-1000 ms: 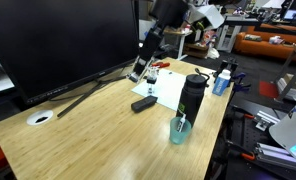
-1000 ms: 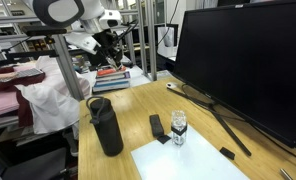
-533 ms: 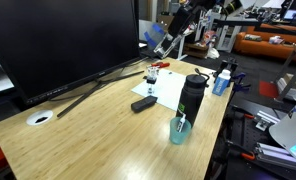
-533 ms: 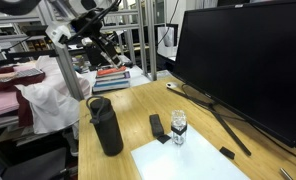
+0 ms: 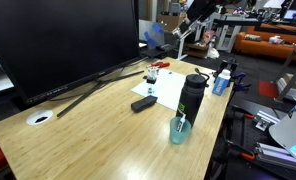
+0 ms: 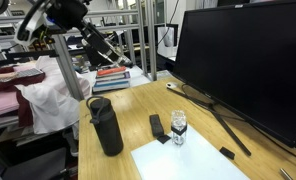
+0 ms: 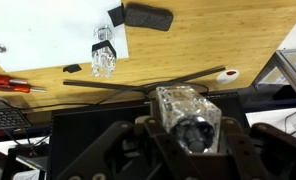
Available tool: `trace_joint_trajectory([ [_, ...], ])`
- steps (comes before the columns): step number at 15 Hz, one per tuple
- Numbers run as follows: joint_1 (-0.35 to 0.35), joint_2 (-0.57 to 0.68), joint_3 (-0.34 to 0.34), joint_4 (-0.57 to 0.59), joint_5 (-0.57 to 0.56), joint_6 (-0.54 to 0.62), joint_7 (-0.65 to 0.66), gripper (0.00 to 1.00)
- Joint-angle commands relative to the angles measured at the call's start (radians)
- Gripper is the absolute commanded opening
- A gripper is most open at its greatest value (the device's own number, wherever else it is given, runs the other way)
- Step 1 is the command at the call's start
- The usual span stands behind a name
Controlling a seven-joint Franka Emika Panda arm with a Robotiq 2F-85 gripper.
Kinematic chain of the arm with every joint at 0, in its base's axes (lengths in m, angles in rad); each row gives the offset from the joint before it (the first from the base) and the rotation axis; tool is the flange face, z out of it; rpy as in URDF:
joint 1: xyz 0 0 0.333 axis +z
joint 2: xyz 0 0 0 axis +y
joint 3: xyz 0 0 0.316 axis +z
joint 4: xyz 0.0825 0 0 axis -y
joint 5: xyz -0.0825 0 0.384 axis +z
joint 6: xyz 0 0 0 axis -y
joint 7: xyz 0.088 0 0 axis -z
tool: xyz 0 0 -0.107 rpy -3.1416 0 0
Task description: Move the glass bottle near the blue cup to the right
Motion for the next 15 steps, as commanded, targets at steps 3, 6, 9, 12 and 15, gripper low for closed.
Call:
trace_joint_trajectory([
  [3, 0.018, -0.008, -0.013, -0.006, -0.003, -0.003, 0.002, 0.43],
  [6, 0.019, -0.008, -0.014, -0.007, -0.003, -0.003, 0.002, 0.18],
  [9, -0.015, -0.005, -0.023, -0.014, 0.011, -0.03, 0.057, 0.18],
  [12, -0.094, -0.017, -0.01, -0.037, -0.006, -0.021, 0.147, 0.18],
  [15, -0.207, -0.034, 0.042, -0.055, -0.056, -0.027, 0.248, 0.18],
])
